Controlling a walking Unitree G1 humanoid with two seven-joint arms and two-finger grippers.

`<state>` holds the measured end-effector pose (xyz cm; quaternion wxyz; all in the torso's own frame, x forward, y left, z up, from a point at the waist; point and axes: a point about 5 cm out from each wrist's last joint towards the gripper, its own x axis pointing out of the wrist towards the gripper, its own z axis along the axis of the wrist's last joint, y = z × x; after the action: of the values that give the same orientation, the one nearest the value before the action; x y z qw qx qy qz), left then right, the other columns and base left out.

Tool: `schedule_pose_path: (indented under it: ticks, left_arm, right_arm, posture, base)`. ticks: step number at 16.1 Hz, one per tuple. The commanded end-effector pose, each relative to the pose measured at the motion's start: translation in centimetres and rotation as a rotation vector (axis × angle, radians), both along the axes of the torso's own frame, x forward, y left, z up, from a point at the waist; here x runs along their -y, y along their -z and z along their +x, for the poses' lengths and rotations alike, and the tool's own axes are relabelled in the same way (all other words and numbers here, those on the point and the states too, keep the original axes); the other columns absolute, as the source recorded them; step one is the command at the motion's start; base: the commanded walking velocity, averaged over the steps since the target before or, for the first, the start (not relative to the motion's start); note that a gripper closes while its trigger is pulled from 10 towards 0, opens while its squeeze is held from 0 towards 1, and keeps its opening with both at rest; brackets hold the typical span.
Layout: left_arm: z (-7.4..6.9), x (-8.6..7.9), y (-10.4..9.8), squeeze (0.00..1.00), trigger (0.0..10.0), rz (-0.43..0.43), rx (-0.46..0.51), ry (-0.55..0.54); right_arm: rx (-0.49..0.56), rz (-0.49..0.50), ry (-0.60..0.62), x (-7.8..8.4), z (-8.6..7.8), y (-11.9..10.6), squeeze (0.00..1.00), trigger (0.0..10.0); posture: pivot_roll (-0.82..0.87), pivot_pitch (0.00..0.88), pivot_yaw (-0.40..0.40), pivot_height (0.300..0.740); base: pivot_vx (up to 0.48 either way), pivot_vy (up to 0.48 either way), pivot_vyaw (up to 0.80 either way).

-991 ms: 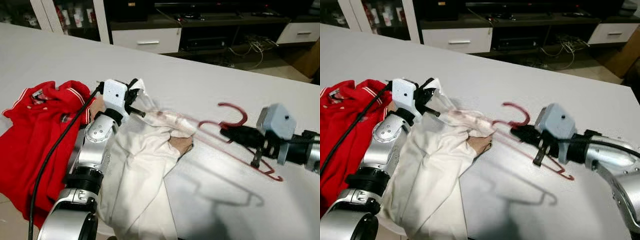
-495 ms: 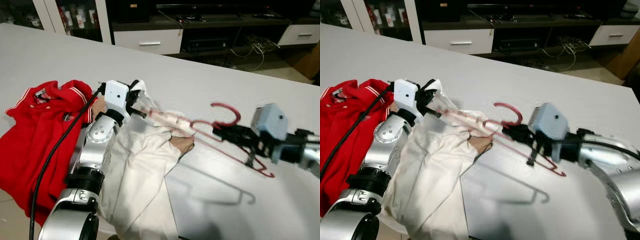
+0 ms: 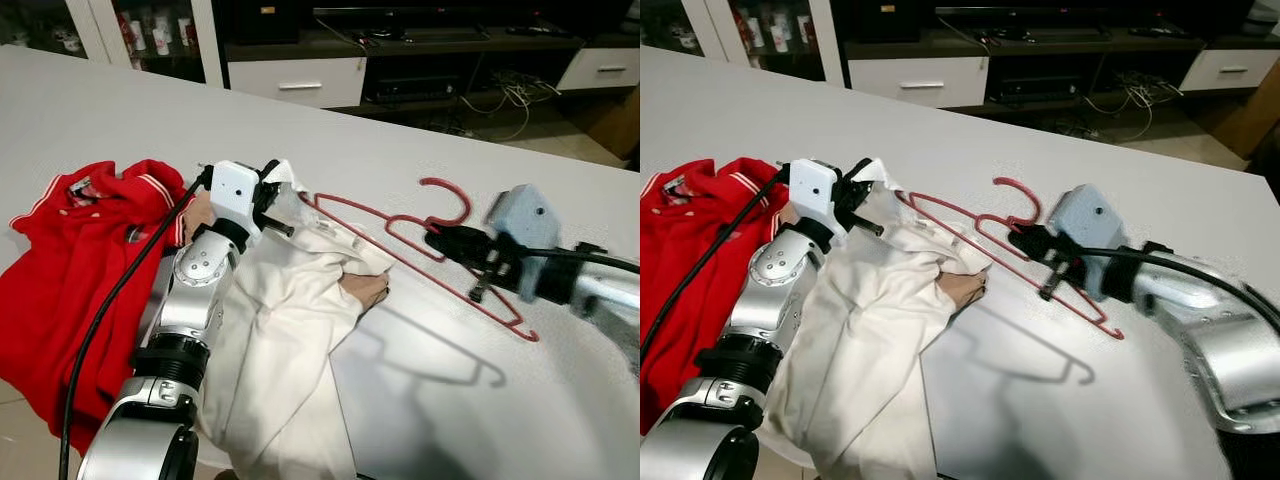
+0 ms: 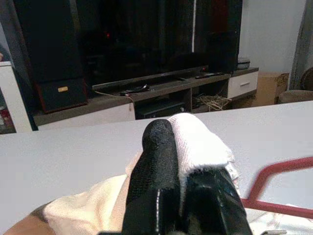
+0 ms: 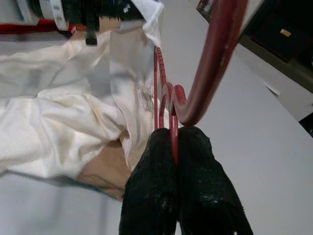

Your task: Hang hanger

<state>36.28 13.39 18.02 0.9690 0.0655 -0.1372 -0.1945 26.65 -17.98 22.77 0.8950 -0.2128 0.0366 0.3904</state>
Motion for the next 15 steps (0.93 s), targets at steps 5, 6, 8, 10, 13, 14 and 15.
schedule_pose_path:
  ticks: [5, 6, 8, 10, 13, 14, 15]
  left_arm:
    - [0.2, 0.9, -1.1, 0.0, 0.0, 0.003, 0.036, 0.02]
    - [0.2, 0.9, -1.2, 0.0, 0.0, 0.002, 0.04, 0.022]
    - [0.2, 1.0, -1.3, 0.0, 0.0, 0.0, 0.045, 0.024]
    - [0.2, 1.2, -1.6, 0.0, 0.0, -0.003, 0.054, 0.03]
    - [0.1, 1.7, -2.0, 0.0, 0.0, -0.002, 0.069, 0.052]
    - [-0.1, 2.1, -2.1, 0.0, 0.0, 0.003, 0.077, 0.066]
    - [-0.1, 2.4, -2.2, 0.0, 0.0, 0.006, 0.081, 0.074]
  right_arm:
    - [-0.01, 0.02, -0.039, -2.2, 0.5, 0.2, 0.0, 10.0]
    - [-0.019, 0.013, -0.034, -2.3, 0.6, 0.5, 0.0, 10.0]
    - [-0.034, 0.014, -0.014, -2.6, 1.0, 1.0, 0.0, 10.0]
    - [-0.054, 0.028, 0.032, -3.2, 1.8, 1.4, 0.0, 10.0]
    - [-0.075, 0.053, 0.032, -3.8, 2.5, 1.6, 0.0, 10.0]
    - [-0.077, 0.068, 0.061, -3.9, 3.4, 1.7, 0.0, 10.0]
    - [-0.08, 0.082, 0.079, -4.0, 4.0, 1.7, 0.0, 10.0]
  posture:
    - [0.04, 0.086, -0.029, 0.74]
    - [0.04, 0.085, -0.03, 0.74]
    - [0.04, 0.083, -0.03, 0.74]
    - [0.04, 0.083, -0.031, 0.74]
    - [0.04, 0.086, -0.033, 0.74]
    - [0.04, 0.087, -0.035, 0.74]
    - [0.04, 0.087, -0.035, 0.74]
  base:
    - [0.0, 0.0, 0.0]
    - [0.0, 0.0, 0.0]
    - [0.0, 0.0, 0.0]
    - [0.0, 0.0, 0.0]
    - [0.0, 0.0, 0.0]
    - [0.0, 0.0, 0.0]
    - [0.0, 0.0, 0.0]
